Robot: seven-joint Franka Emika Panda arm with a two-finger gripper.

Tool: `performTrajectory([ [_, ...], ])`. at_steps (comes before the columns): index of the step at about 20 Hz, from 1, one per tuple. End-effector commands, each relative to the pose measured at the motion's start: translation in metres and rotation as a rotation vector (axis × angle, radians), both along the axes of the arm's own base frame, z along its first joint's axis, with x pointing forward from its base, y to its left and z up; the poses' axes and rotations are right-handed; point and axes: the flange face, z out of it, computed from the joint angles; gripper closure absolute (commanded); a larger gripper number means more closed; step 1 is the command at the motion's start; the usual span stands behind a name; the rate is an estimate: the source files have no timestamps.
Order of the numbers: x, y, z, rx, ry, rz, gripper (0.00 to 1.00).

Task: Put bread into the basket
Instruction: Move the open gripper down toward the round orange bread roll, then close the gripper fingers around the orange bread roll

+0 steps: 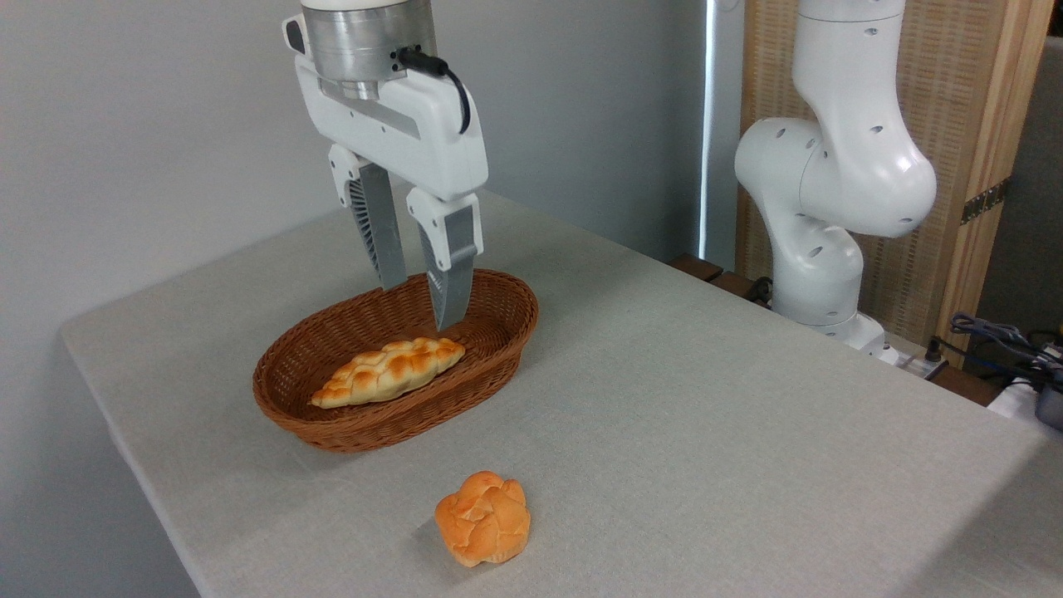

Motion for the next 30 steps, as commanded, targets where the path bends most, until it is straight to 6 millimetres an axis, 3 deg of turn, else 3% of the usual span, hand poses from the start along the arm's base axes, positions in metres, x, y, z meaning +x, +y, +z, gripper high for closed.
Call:
performTrajectory([
  [1,-0.003,0.021,-0.016,0.061,-0.040,-0.126,0.00],
  [5,0.003,0.039,-0.057,0.076,-0.079,-0.180,0.00],
  [7,0.002,0.059,-0.081,0.082,-0.074,-0.239,0.00],
  [10,0.001,0.065,-0.105,0.089,-0.058,-0.352,0.00],
  [12,0.000,0.078,-0.119,0.094,-0.041,-0.373,0.00],
  [16,0.004,0.082,-0.158,0.136,-0.061,-0.417,0.00],
  [21,0.006,0.081,-0.166,0.138,-0.049,-0.419,0.00],
  [30,0.007,0.078,-0.164,0.129,-0.061,-0.413,0.00],
])
